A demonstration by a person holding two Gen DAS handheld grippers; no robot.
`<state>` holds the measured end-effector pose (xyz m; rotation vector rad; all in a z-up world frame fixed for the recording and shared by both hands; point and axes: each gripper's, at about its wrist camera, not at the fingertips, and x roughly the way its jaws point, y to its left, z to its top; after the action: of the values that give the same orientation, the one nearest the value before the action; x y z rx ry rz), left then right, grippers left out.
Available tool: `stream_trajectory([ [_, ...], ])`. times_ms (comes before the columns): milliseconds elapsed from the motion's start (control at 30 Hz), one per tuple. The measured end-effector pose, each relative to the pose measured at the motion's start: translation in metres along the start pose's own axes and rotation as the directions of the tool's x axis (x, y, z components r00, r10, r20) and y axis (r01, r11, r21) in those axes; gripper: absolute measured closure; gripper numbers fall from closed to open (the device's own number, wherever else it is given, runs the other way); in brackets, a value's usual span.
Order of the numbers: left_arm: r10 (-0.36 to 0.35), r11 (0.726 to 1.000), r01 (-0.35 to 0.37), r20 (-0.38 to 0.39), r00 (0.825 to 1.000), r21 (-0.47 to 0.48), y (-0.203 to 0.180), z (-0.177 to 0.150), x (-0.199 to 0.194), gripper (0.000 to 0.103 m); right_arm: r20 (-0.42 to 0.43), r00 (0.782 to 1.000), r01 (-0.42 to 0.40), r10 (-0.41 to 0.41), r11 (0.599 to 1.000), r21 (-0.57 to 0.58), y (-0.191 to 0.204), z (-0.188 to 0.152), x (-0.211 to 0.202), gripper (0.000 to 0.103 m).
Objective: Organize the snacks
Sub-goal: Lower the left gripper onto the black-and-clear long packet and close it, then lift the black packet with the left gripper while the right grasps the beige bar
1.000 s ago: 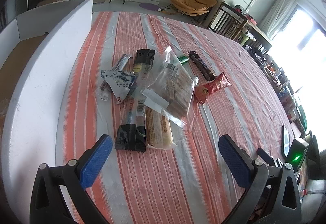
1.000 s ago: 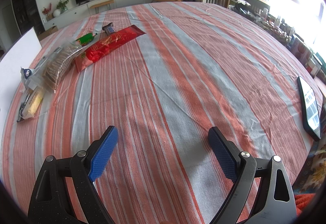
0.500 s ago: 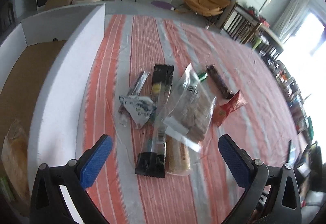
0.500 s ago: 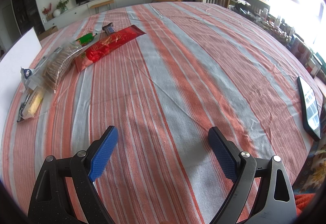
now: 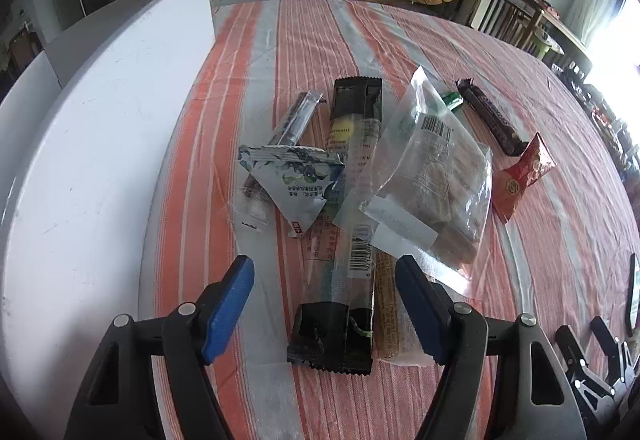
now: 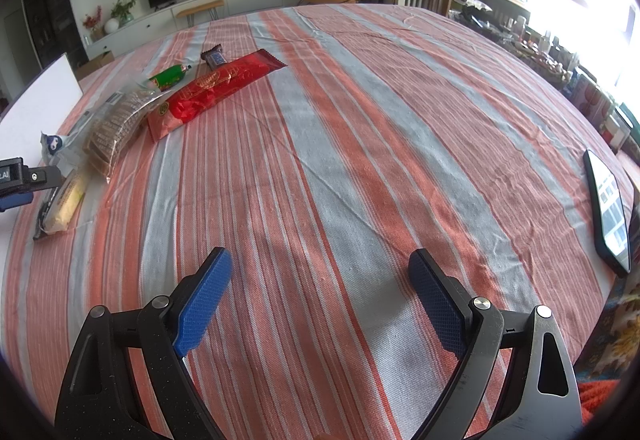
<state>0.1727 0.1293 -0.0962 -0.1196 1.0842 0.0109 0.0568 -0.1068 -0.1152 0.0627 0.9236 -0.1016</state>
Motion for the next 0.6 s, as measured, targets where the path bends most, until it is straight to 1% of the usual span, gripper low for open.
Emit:
stream_trajectory([
  [33,-0.008,1.000,0.008,0.018,1.000,0.009,-0.001,0.001,0.001,0.030,0.000,1.000,0.000,0.000,1.000,0.000,0.000,0.000,0.000,0.011],
  [100,-0.017,1.000,0.016,0.026,1.000,0.002,0.000,0.005,0.004,0.030,0.000,1.000,0.000,0.000,1.000,0.000,0.000,0.000,0.000,0.011],
  [167,-0.052,0.997,0.052,0.013,0.999,-0.049,0.007,0.008,0.008,0.032,0.000,1.000,0.000,0.000,1.000,0.000,0.000,0.000,0.000,0.011],
  [200,-0.073,0.995,0.074,0.010,0.997,-0.072,0.010,0.007,0.009,0.037,0.000,1.000,0.000,0.000,1.000,0.000,0.000,0.000,0.000,0.011],
  [233,-0.074,0.993,0.075,0.018,0.997,-0.090,0.013,0.006,0.008,0.047,0.000,1.000,0.000,0.000,1.000,0.000,0.000,0.000,0.000,0.011],
  [300,-0.022,0.998,0.023,0.022,1.000,-0.058,0.012,0.002,0.006,0.058,0.000,1.000,0.000,0.000,1.000,0.000,0.000,0.000,0.000,0.011],
  [400,0.020,1.000,-0.020,0.038,0.999,0.005,0.006,-0.007,0.003,0.061,0.000,1.000,0.000,0.000,1.000,0.001,0.000,0.000,0.000,0.011],
  [433,0.039,0.999,-0.040,0.043,0.998,0.019,0.004,-0.009,0.002,0.067,0.000,1.000,0.000,0.000,1.000,0.000,0.000,0.000,0.000,0.011],
  [467,0.061,0.998,-0.063,0.050,0.997,0.032,0.003,-0.012,0.001,0.069,0.000,1.000,0.000,0.000,1.000,0.000,0.000,0.000,0.000,0.011],
  [533,0.067,0.997,-0.068,0.043,0.997,0.034,0.000,-0.020,-0.005,0.075,0.000,1.000,-0.001,0.001,1.000,0.000,0.000,0.000,0.000,0.011],
  [600,0.060,0.997,-0.061,0.026,0.998,0.047,-0.003,-0.034,-0.013,0.075,0.000,1.000,0.000,0.000,1.000,0.000,0.000,0.000,0.000,0.011],
])
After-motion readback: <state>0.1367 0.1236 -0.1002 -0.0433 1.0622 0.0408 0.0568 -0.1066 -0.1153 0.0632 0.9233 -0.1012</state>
